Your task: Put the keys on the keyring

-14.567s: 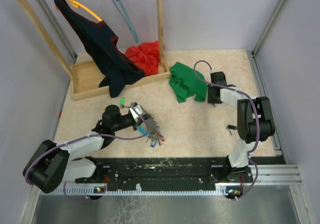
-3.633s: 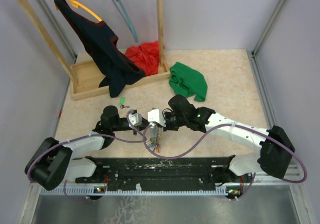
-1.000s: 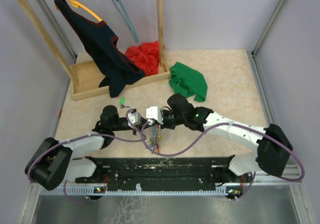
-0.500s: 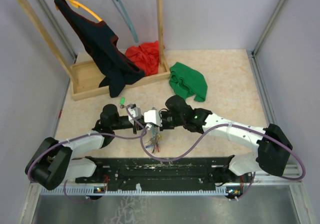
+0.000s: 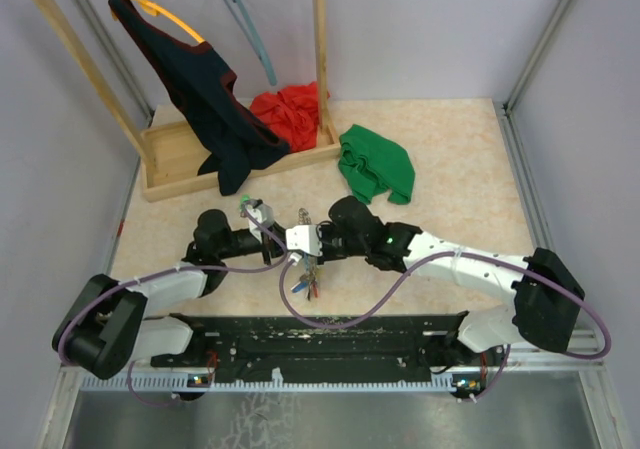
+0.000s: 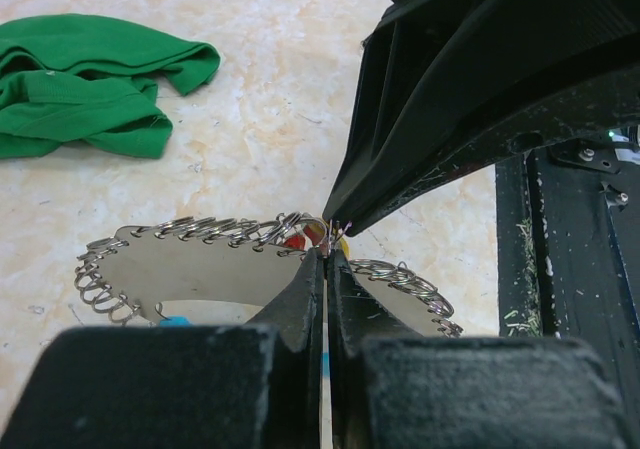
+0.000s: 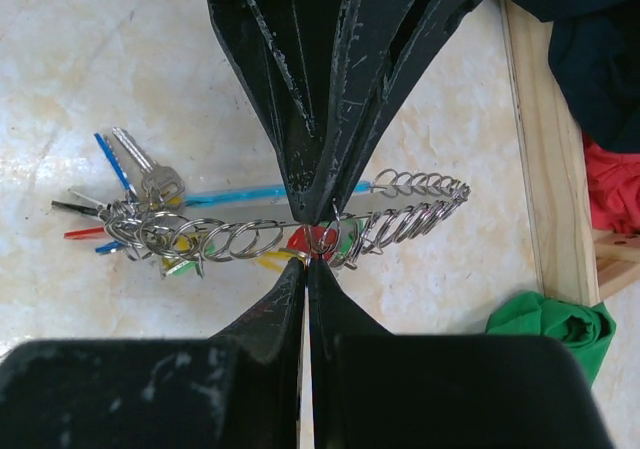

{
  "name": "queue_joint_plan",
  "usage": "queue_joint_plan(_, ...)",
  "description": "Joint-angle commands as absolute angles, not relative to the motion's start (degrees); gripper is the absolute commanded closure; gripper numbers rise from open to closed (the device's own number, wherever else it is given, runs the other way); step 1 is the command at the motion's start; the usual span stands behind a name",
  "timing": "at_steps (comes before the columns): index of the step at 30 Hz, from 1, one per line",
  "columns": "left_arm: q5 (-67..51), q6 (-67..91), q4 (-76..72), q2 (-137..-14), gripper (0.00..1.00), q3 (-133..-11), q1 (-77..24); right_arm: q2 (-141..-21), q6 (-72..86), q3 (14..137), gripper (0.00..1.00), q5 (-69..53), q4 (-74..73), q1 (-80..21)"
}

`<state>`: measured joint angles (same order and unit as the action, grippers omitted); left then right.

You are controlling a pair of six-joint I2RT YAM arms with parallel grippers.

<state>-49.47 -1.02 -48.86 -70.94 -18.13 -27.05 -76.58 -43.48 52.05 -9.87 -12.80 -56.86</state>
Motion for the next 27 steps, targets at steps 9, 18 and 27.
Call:
queue_joint_plan(9, -43.9, 12.1, -70.0, -72.5, 1.0, -13.7, -25.9, -74.5, -41.4, 49.0, 1.0, -9.6, -5.0, -58.1)
queue_joint_plan(18, -44.5, 13.1, -73.3, -75.0, 0.77, -12.2, -25.8, -72.7, -44.2, 53.1, 1.0, -9.2, -8.1, -58.0)
queue_joint_plan(27, -48.9, 7.1, -67.8, -74.5, 0.6, -12.4, -25.0, -73.0, -46.2, 56.0, 1.0, -9.6, -12.7, -57.2)
